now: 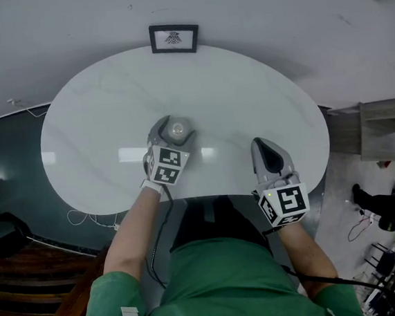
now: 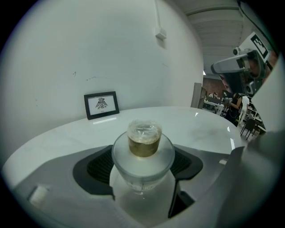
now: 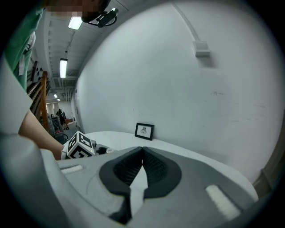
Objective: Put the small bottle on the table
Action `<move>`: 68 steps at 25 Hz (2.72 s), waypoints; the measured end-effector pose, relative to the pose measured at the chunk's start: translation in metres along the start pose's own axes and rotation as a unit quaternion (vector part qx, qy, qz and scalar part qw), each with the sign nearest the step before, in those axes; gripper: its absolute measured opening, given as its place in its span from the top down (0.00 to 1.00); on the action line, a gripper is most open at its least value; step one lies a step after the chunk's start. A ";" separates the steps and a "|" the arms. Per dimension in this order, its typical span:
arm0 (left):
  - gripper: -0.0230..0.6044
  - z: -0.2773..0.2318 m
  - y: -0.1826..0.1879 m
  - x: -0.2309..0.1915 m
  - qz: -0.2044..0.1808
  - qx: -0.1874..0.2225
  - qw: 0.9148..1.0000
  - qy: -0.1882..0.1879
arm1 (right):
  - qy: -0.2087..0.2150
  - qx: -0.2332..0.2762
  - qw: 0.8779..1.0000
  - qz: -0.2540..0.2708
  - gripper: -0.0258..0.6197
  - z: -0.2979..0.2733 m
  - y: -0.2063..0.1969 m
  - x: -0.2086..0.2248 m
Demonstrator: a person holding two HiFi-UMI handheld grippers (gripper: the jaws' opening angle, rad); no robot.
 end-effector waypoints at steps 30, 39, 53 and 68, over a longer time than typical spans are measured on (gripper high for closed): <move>0.94 0.203 0.108 -0.020 0.138 0.210 0.954 0.162 | 0.060 0.120 0.991 0.029 0.96 0.008 0.094 -0.011; 0.95 0.245 0.163 -0.033 0.128 0.251 0.941 0.187 | 0.075 0.173 0.981 0.046 0.96 0.027 0.148 -0.025; 0.94 0.282 0.195 -0.047 0.143 0.269 0.920 0.247 | 0.064 0.233 0.968 0.059 0.96 0.065 0.192 -0.012; 0.94 0.291 0.186 -0.040 0.168 0.253 0.915 0.267 | 0.098 0.221 0.968 0.070 0.96 0.054 0.183 -0.013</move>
Point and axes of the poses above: the fingertips, and each gripper's own axes: z backward along the fingers, x to its right, y out of its top, the point moved 6 cm from there along z, backward along the fingers, and after that the axes turned 9 degrees about y, right-handed, at the moved point
